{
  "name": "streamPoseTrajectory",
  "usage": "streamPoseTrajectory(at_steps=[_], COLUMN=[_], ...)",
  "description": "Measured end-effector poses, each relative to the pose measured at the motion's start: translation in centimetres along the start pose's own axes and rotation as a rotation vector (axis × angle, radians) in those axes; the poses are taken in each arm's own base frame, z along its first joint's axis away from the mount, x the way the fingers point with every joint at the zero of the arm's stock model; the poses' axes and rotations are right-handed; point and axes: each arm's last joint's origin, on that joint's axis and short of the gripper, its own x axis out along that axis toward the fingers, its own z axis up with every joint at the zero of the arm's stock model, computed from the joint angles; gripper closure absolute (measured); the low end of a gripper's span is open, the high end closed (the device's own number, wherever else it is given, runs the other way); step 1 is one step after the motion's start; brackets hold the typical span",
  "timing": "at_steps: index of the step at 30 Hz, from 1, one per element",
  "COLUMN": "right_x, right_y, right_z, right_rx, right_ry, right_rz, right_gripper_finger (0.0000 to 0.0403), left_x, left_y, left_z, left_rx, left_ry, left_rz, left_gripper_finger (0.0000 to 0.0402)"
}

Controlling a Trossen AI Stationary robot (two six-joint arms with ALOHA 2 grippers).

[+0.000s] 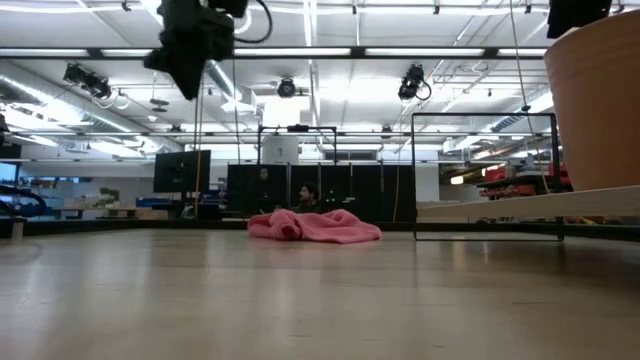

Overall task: Stack small to large cups/mugs on shelf
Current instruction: Put the blue cup on the shelf

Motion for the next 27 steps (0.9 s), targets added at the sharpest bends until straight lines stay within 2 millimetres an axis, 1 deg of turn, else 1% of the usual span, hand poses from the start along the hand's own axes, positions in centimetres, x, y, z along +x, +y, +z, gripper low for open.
streamPoseTrajectory(at_steps=[4, 7, 9, 15, 18, 24, 27], right_x=[-0.3, -0.4, -0.4, -0.4, -0.4, -0.4, -0.4], right_y=[-0.3, -0.4, -0.4, -0.4, -0.4, -0.4, -0.4], right_z=[0.0, 0.0, 0.0, 0.0, -0.1, -0.1, -0.1], right_rx=[0.001, -0.002, -0.003, -0.006, -0.007, -0.008, -0.014], right_ry=[-0.031, -0.041, -0.04, -0.04, -0.039, -0.038, -0.038], right_rz=[-0.005, -0.006, -0.006, -0.007, -0.009, -0.009, -0.009], right_gripper_finger=[0.03, 0.03, 0.03, 0.03, 0.03, 0.03, 0.03], left_x=[-1.8, -2.8, -3.4, -5.5, -6.4, -7.1, -7.0], left_y=[0.5, 0.5, 0.0, -1.7, -2.1, -3.6, -4.5], left_z=[-2.1, -3.9, -4.9, -8.6, -10.4, -13.4, -14.8], left_rx=[-0.062, -0.099, -0.109, -0.103, -0.146, -0.184, -0.189], left_ry=[0.016, 0.048, 0.048, 0.027, 0.026, 0.077, 0.105], left_rz=[0.004, 0.015, 0.004, -0.111, -0.151, -0.198, -0.199], left_gripper_finger=[0.034, 0.0344, 0.0347, 0.0347, 0.0348, 0.0356, 0.0359])
